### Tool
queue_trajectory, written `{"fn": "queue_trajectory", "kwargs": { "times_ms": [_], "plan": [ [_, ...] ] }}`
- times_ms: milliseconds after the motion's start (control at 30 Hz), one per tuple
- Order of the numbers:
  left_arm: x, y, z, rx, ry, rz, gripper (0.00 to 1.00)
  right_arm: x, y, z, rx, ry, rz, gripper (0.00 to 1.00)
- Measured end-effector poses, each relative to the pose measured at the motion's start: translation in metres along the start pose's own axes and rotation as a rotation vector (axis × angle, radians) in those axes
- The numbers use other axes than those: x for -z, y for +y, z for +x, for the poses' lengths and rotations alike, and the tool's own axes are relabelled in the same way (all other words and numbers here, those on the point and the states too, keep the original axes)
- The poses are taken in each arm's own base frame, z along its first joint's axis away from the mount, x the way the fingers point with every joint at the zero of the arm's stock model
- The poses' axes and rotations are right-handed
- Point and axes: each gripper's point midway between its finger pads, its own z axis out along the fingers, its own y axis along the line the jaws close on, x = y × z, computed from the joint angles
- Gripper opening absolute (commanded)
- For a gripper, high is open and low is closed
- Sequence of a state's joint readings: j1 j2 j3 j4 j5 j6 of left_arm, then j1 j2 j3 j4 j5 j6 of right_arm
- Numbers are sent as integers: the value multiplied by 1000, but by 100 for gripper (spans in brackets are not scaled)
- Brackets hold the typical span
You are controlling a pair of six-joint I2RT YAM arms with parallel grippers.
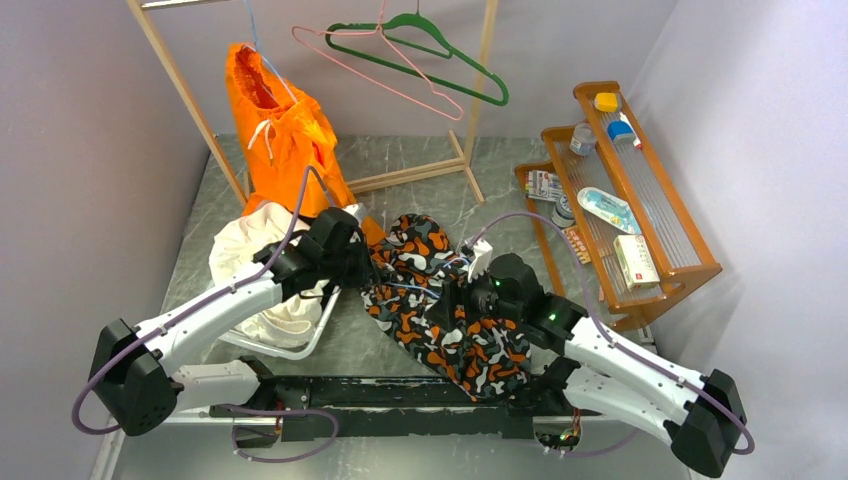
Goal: Remove the shorts from the hanger
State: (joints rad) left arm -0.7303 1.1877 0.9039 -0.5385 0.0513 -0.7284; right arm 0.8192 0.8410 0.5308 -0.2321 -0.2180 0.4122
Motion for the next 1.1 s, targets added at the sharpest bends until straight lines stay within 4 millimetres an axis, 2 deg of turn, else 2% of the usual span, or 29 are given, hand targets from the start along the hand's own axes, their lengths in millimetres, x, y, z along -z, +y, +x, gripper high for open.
{"fn": "queue_trajectory", "kwargs": {
  "times_ms": [133, 200, 267, 300, 400, 567, 700, 800, 967, 1100],
  "plan": [
    [0, 0, 0, 0, 0, -1, 7, -9, 3, -10, 0, -47, -19, 40],
    [0, 0, 0, 0, 0, -2, 7, -16, -1, -8, -15, -35, -5, 20],
    [0, 1, 0, 0, 1, -3, 7, -20, -5, -6, -26, -25, 12, 8],
    [0, 1, 1, 1, 2, -4, 7, -22, -6, -7, -31, -27, 18, 5],
    [0, 1, 1, 0, 2, -4, 7, -23, -6, -11, -30, -43, 17, 0],
    [1, 2, 1, 0, 2, -10, 7, -16, -1, -22, -3, -92, 5, 0],
    [4, 10, -1, 4, -17, -54, 7, 1, 1, -37, 40, -148, 19, 0],
    [12, 19, -5, 16, -50, -108, 7, 20, 8, -49, 99, -180, 13, 0],
    [31, 23, -28, 36, -139, -175, 7, 43, 31, -52, 197, -136, -74, 0],
    [48, 20, -51, 58, -208, -203, 7, 50, 51, -41, 241, -58, -188, 0]
  ]
}}
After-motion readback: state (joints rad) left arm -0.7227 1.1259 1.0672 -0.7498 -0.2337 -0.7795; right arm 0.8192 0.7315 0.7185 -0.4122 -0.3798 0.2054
